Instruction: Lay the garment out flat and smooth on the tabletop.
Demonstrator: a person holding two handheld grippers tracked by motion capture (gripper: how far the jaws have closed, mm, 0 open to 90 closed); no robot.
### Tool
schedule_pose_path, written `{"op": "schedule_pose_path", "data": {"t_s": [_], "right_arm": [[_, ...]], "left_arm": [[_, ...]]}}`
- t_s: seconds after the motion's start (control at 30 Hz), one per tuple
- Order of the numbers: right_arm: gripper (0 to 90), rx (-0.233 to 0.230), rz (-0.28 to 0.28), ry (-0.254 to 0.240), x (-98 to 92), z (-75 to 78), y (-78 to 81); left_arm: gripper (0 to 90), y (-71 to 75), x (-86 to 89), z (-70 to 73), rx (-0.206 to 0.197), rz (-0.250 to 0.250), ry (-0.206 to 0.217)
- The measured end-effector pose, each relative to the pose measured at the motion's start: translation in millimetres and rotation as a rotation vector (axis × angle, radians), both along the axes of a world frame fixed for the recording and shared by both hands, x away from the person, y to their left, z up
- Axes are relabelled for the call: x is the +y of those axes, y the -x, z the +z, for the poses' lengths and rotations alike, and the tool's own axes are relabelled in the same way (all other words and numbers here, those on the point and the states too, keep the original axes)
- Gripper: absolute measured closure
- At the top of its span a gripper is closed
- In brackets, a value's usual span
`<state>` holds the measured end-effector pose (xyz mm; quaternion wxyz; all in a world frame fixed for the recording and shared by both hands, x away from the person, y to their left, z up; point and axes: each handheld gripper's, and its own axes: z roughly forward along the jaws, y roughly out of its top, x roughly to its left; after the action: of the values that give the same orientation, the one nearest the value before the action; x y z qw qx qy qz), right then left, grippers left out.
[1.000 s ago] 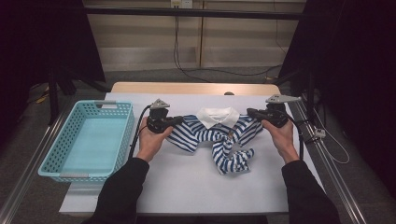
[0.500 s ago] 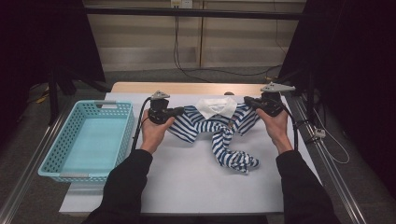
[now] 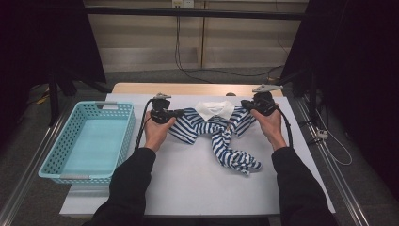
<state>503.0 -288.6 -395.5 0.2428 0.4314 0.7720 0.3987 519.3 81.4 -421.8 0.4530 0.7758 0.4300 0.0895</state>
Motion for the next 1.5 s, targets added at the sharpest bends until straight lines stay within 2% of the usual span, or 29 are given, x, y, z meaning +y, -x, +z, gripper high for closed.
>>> {"op": "schedule_pose_path", "data": {"t_s": [0.03,0.07,0.1,0.17,0.27,0.3,0.33,0.4,0.43,0.47,0.53,0.57,0.67,0.7,0.77,0.8,0.9,1.0,1.03,1.07,1.1,1.13,1.17,1.2,1.23,1.27,1.43,1.47,1.5], "right_arm": [[84.6,-0.007,-0.009,0.009,-0.2,-1.2,-1.3],[76.0,-0.016,-0.037,0.019,-1.0,-2.2,-1.9],[66.8,-0.013,-0.065,-0.001,-6.9,-3.7,-2.3],[64.8,-0.003,-0.071,-0.019,-10.3,-4.2,-1.6],[52.7,0.031,-0.062,-0.042,-16.7,-9.7,5.8],[52.0,0.038,-0.054,-0.038,-17.4,-11.1,8.3],[52.0,0.038,-0.054,-0.038,-17.4,-11.1,8.3],[49.1,0.073,-0.036,-0.064,-20.7,-16.2,17.7],[49.1,0.073,-0.036,-0.064,-20.7,-16.2,17.7],[48.8,0.102,-0.023,-0.068,-24.4,-20.9,23.3],[48.8,0.109,-0.028,-0.062,-26.5,-22.8,26.6],[48.8,0.129,-0.042,-0.078,-32.0,-27.7,31.7],[48.8,0.159,-0.051,-0.076,-36.1,-33.8,34.5],[48.8,0.173,-0.057,-0.076,-37.9,-37.4,34.9],[49.6,0.205,-0.075,-0.086,-40.1,-44.4,34.1],[50.5,0.214,-0.077,-0.080,-41.1,-47.9,32.8],[51.9,0.231,-0.106,-0.085,-43.0,-57.5,26.7],[52.6,0.236,-0.131,-0.090,-44.1,-64.6,19.8],[53.4,0.231,-0.132,-0.102,-43.7,-65.3,18.8],[55.2,0.230,-0.146,-0.104,-42.6,-65.8,18.1],[57.9,0.229,-0.159,-0.097,-41.6,-65.6,18.0],[62.7,0.222,-0.158,-0.078,-42.2,-65.4,17.5],[66.5,0.216,-0.165,-0.063,-42.1,-65.2,17.6],[72.8,0.203,-0.168,-0.054,-43.1,-65.5,17.2],[81.6,0.234,-0.172,-0.075,-42.6,-64.3,18.8],[87.3,0.220,-0.165,-0.074,-42.8,-64.6,20.1],[89.0,0.219,-0.159,-0.067,-46.2,-59.9,24.1],[89.1,0.202,-0.154,-0.064,-49.6,-58.2,24.4],[89.1,0.232,-0.170,-0.079,-50.9,-54.7,27.0]], "left_arm": [[84.9,-1.5,-0.9,-0.9,-0.007,0.028,-0.011],[74.2,-2.2,-0.1,-1.0,-0.004,0.055,-0.022],[58.2,-2.9,1.7,-1.4,-0.002,0.072,-0.012],[57.5,-1.8,4.7,-1.9,-0.001,0.069,-0.034],[54.4,1.7,6.4,-0.7,-0.011,0.074,-0.012],[54.4,3.9,6.4,0.9,-0.017,0.060,-0.004],[54.4,6.4,7.2,2.6,-0.027,0.045,-0.018],[56.2,14.4,7.2,4.2,-0.035,0.012,0.007],[56.6,14.4,7.2,4.2,-0.035,0.012,0.007],[56.5,17.4,7.0,4.1,-0.040,-0.002,0.005],[55.7,23.6,6.5,1.9,-0.036,-0.031,0.014],[55.8,28.2,6.7,-0.7,-0.034,-0.077,-0.037],[57.0,32.9,3.4,-5.8,-0.022,-0.095,-0.061],[57.6,35.8,0.5,-8.9,-0.004,-0.100,-0.072],[59.0,40.8,-3.8,-14.8,0.006,-0.143,-0.106],[60.5,44.9,-7.8,-17.6,0.020,-0.146,-0.105],[59.3,51.7,-15.8,-24.3,0.011,-0.189,-0.131],[50.2,56.8,-26.6,-30.8,0.000,-0.174,-0.139],[49.6,56.3,-27.5,-32.5,0.000,-0.200,-0.166],[49.9,56.3,-28.3,-33.8,-0.019,-0.215,-0.214],[50.8,57.9,-30.9,-35.1,-0.033,-0.196,-0.204],[53.8,58.1,-31.5,-34.5,-0.033,-0.188,-0.207],[61.8,58.3,-31.4,-33.8,-0.034,-0.187,-0.215],[70.7,59.1,-31.8,-33.7,-0.024,-0.193,-0.202],[80.2,59.6,-32.0,-33.5,-0.035,-0.200,-0.215],[88.2,61.0,-32.6,-33.3,-0.033,-0.195,-0.223],[88.8,60.1,-21.6,-31.8,0.010,-0.204,-0.200],[88.9,61.5,-18.9,-32.1,0.014,-0.194,-0.179],[88.9,61.3,-14.2,-31.6,0.021,-0.209,-0.180]]}}
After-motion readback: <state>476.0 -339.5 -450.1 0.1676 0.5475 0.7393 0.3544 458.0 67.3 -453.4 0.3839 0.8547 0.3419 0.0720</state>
